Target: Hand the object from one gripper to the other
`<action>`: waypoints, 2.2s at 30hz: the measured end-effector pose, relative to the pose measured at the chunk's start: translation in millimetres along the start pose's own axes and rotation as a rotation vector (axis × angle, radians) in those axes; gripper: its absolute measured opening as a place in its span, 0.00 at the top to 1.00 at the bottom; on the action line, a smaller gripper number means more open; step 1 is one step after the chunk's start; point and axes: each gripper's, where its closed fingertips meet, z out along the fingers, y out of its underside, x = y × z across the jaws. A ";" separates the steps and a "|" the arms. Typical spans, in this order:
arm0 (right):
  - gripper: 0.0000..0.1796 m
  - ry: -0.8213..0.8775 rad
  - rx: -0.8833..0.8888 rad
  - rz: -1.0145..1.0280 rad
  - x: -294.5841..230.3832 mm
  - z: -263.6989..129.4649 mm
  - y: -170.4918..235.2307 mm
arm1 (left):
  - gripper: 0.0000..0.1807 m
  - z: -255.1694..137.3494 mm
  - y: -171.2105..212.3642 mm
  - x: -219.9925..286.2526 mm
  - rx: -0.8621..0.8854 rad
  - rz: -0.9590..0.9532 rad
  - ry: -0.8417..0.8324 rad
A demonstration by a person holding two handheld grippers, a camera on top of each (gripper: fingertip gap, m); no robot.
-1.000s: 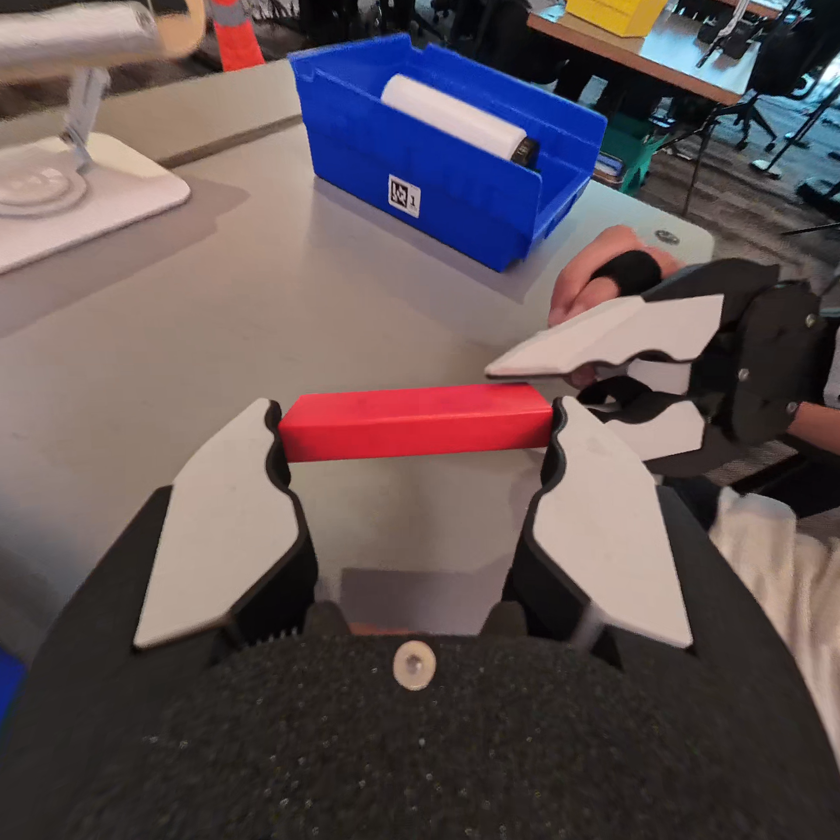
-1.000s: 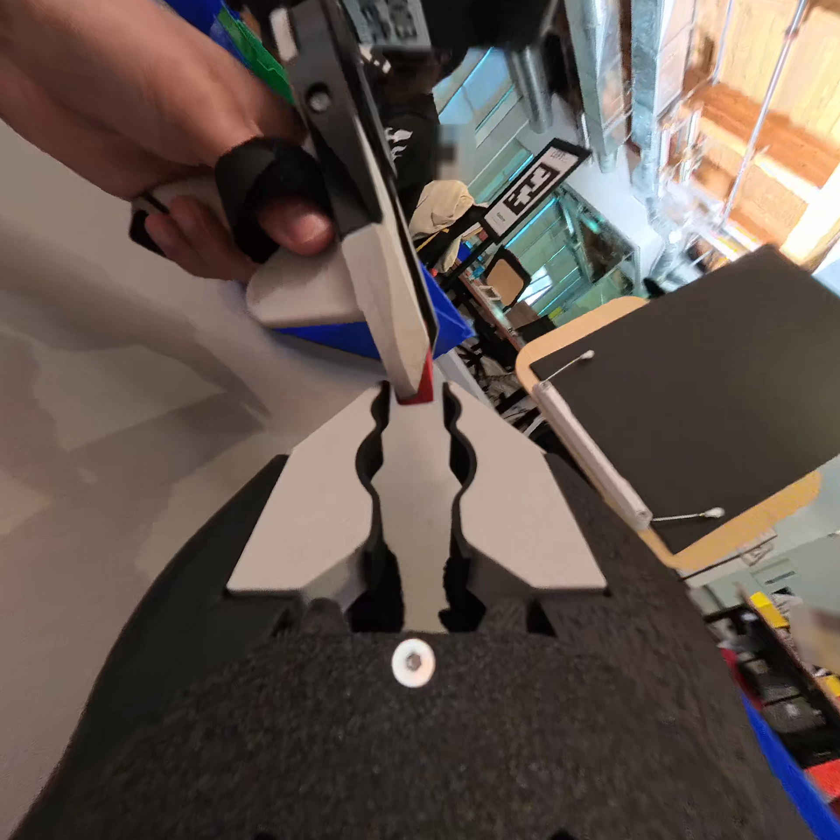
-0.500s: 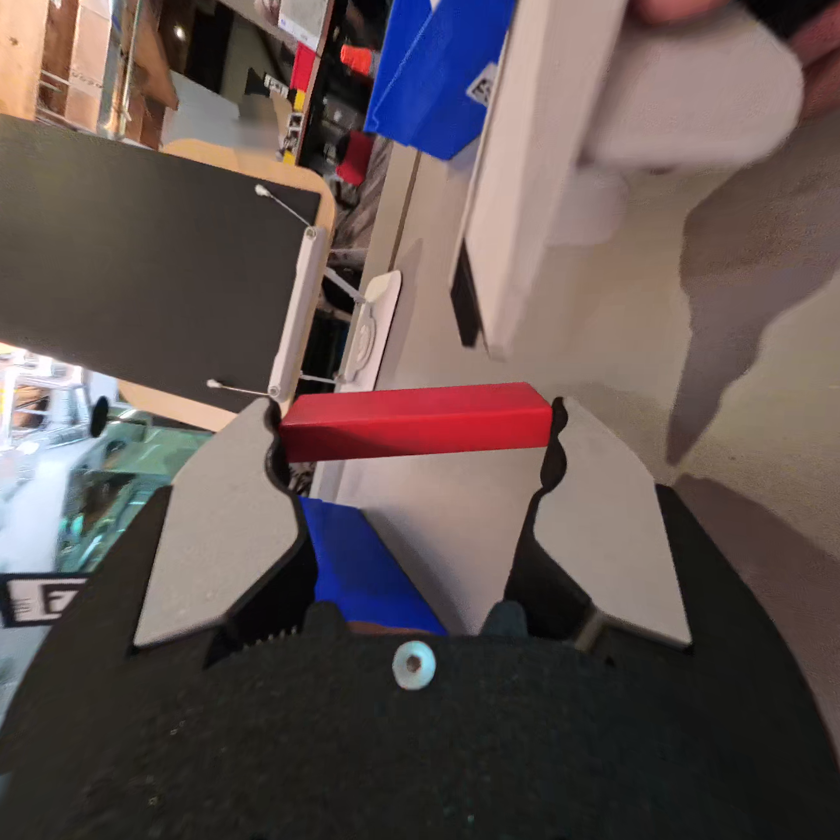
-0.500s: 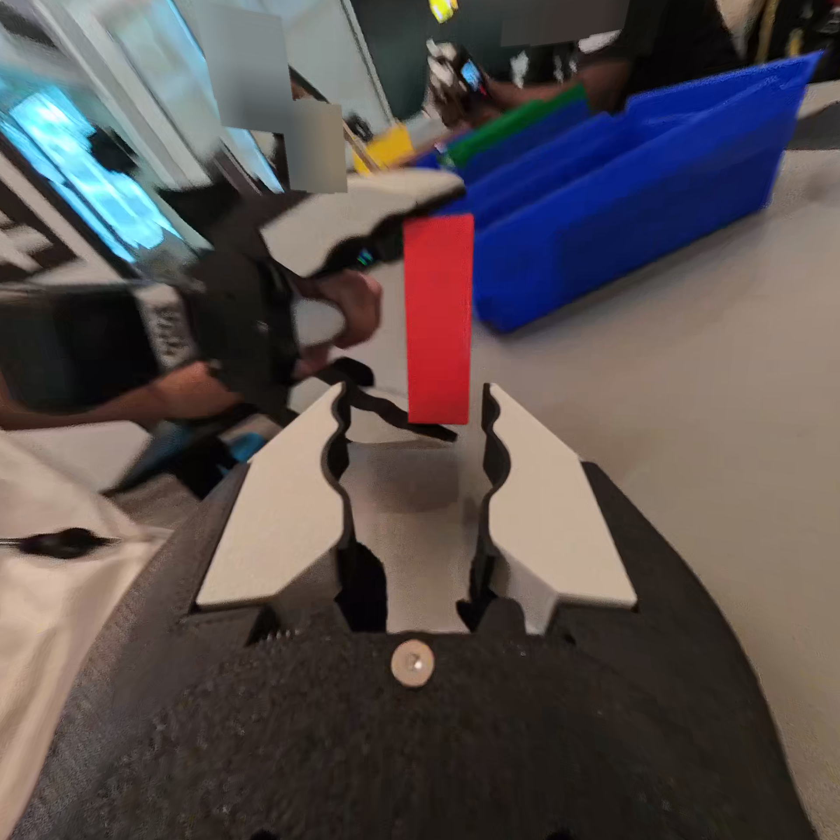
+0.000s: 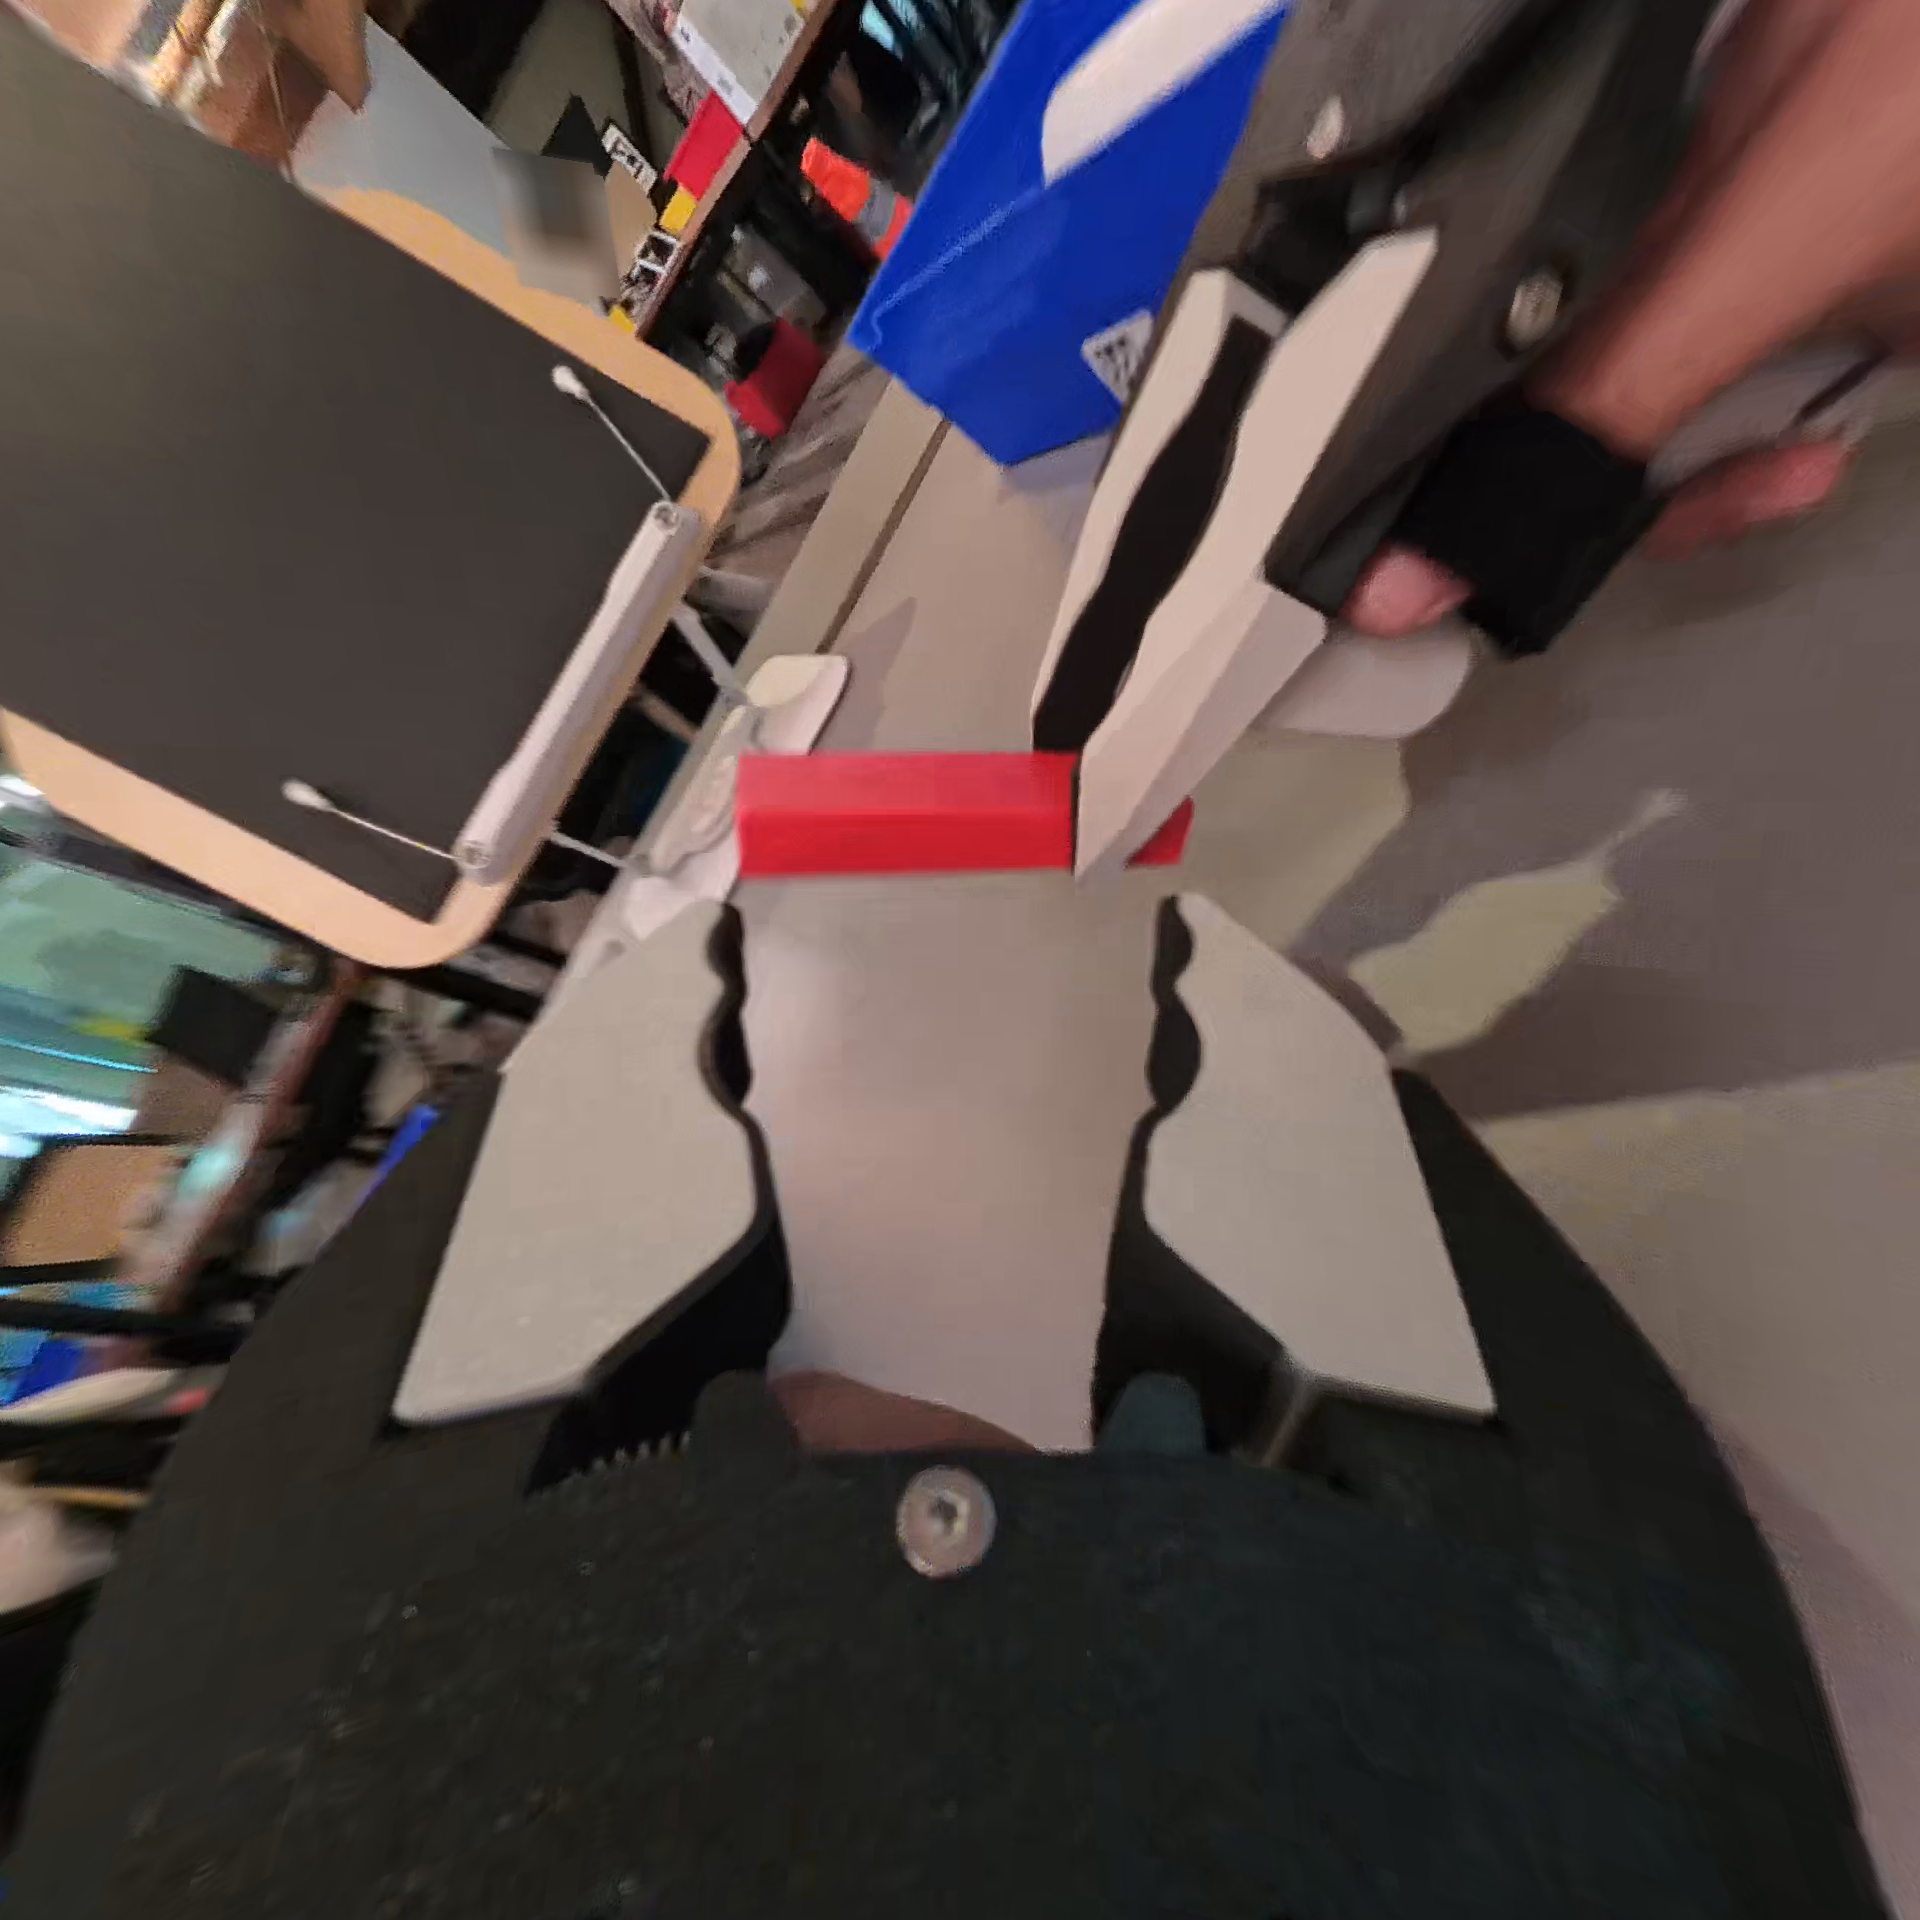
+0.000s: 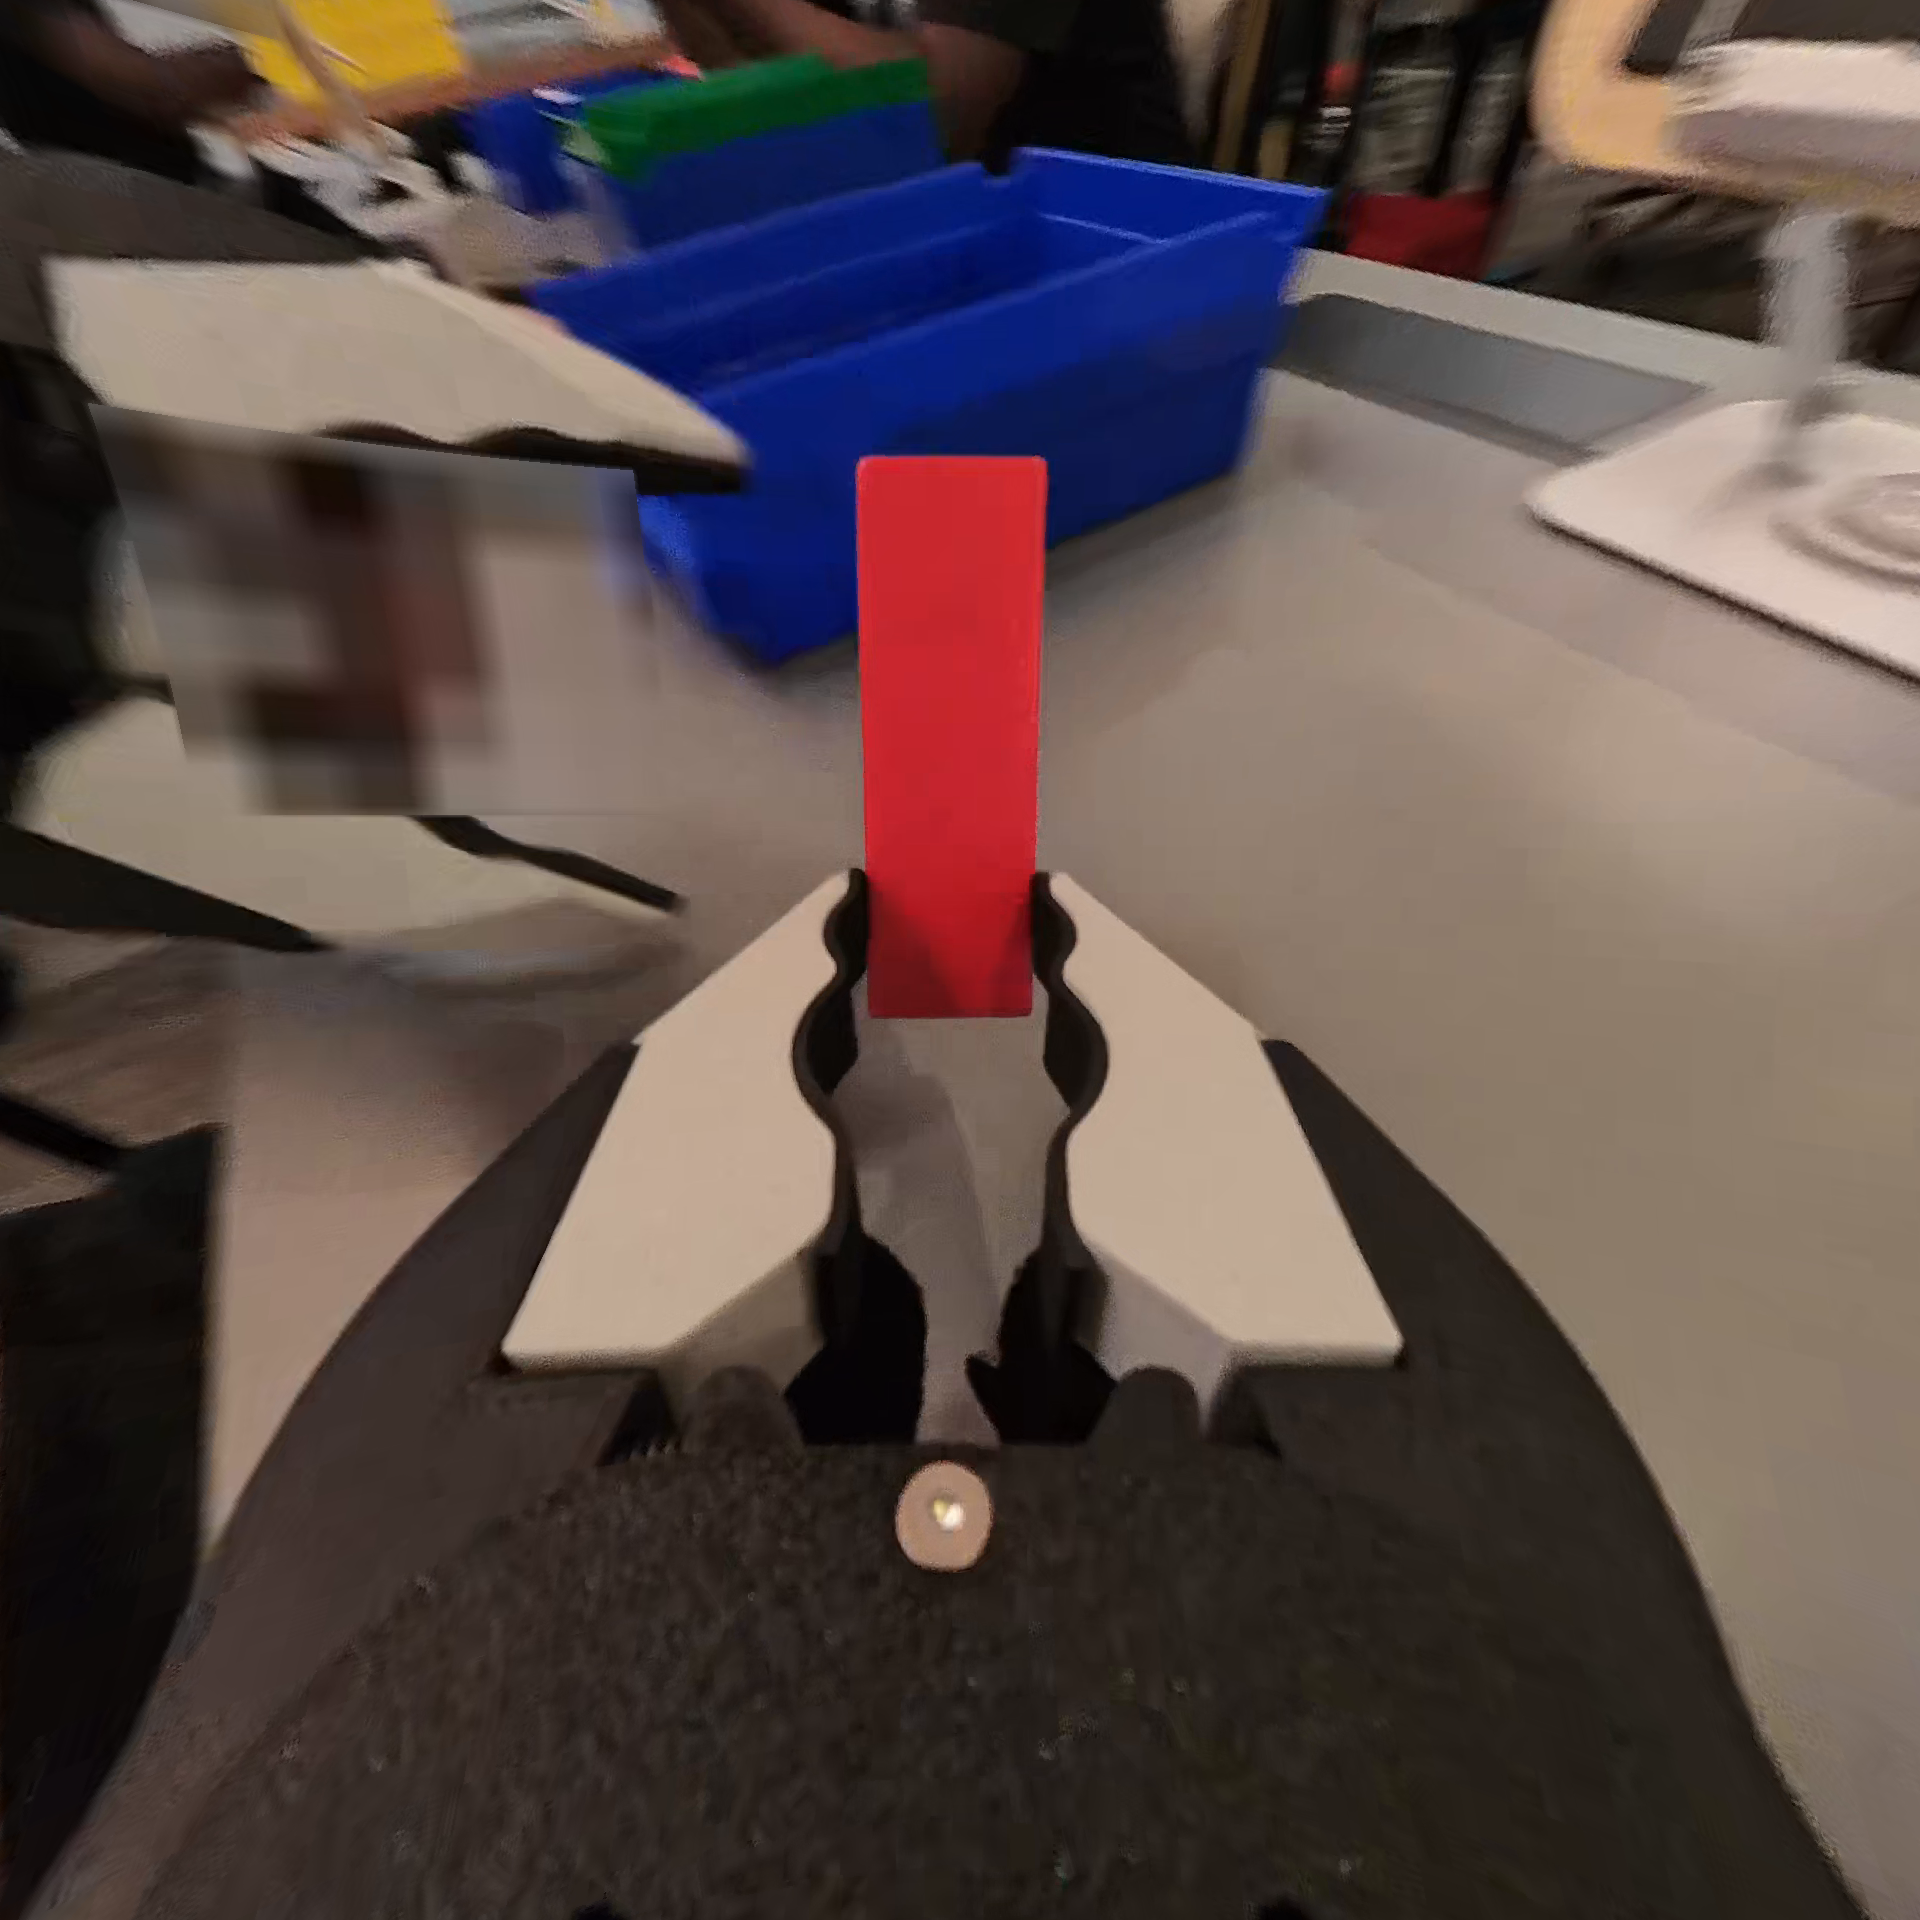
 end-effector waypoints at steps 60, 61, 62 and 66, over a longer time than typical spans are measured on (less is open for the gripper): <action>0.92 0.427 0.019 -1.020 -51.7 -16.8 -43.6 | 0.42 -8.2 4.5 -17.2 0.073 -0.759 0.377; 0.92 0.433 0.016 -1.018 -53.6 -17.9 -44.3 | 0.41 -7.6 2.9 -14.8 0.076 -0.757 0.395; 0.92 0.436 0.020 -1.010 -54.5 -19.7 -44.6 | 0.42 -7.7 0.3 -13.7 0.090 -0.769 0.416; 0.92 0.422 0.030 -0.992 -56.0 -25.9 -41.9 | 0.42 -5.9 -5.6 -5.5 0.105 -0.784 0.496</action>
